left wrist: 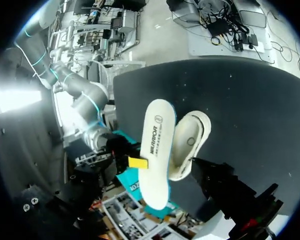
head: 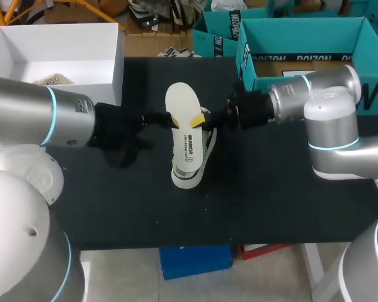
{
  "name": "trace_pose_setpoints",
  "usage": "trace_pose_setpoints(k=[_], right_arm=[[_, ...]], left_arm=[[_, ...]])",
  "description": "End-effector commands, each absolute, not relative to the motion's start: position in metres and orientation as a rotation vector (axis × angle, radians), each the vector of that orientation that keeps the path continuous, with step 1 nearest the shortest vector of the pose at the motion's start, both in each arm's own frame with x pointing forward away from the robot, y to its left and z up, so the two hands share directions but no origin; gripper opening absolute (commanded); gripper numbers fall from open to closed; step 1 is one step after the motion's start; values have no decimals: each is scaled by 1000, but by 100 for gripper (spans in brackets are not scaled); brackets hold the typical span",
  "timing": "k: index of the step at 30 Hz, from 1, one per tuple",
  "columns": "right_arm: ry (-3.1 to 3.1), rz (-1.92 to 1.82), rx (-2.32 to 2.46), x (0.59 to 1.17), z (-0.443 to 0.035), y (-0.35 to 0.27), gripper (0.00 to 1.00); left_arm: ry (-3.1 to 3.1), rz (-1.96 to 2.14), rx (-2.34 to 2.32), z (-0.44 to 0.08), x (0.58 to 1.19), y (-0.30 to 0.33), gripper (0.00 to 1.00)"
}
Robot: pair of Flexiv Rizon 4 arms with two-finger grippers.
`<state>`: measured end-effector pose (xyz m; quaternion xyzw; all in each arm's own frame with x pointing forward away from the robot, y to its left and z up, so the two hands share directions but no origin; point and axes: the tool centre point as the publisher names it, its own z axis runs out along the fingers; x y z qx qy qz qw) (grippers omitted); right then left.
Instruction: Take the shoe out of the shoebox, open the shoe tongue, remove and reinsert the insole, then place the shoe into the shoebox
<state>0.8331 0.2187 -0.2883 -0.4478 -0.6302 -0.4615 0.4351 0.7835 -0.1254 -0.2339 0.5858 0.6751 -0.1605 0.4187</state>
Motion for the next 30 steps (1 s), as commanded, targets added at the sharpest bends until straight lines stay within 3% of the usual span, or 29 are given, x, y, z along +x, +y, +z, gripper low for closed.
trace_pose_setpoints(k=[1,10,30], right_arm=[[-1568,-1151,-1117,833,-290,220,0],[-1568,-1151,-1117,833,-290,220,0],[-1568,-1151,-1117,833,-290,220,0]], left_arm=[[1948,-100,1701,-220,784,-138,100],[1976,91,1748,-204,782,-159,100],[1978,105,1762,-195,780,-170,100]])
